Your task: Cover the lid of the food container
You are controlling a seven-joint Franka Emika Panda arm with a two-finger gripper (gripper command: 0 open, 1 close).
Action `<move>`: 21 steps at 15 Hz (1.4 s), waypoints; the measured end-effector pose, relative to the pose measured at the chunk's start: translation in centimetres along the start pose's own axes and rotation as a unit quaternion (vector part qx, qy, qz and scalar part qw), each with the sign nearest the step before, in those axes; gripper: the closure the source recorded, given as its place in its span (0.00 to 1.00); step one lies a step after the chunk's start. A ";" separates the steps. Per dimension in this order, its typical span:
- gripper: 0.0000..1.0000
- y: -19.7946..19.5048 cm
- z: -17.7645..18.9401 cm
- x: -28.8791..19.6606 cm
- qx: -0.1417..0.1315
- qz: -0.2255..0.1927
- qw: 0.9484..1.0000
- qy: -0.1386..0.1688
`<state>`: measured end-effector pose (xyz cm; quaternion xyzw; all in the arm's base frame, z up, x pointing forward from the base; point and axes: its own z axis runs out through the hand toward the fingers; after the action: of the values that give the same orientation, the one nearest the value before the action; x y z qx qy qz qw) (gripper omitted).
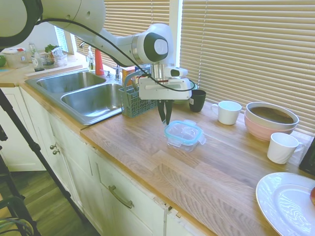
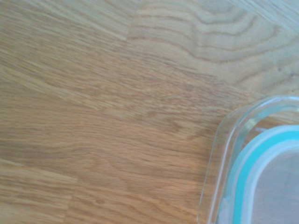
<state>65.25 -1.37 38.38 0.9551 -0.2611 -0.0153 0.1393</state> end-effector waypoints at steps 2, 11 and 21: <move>0.00 0.3 0.1 0.2 0.001 0.007 1.000 0.001; 0.00 -0.2 0.5 0.4 0.020 0.028 0.999 0.021; 0.00 -1.6 -0.3 -2.0 0.052 0.033 0.998 0.024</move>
<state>64.29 1.02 38.15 0.9522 -0.2891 0.0256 0.0955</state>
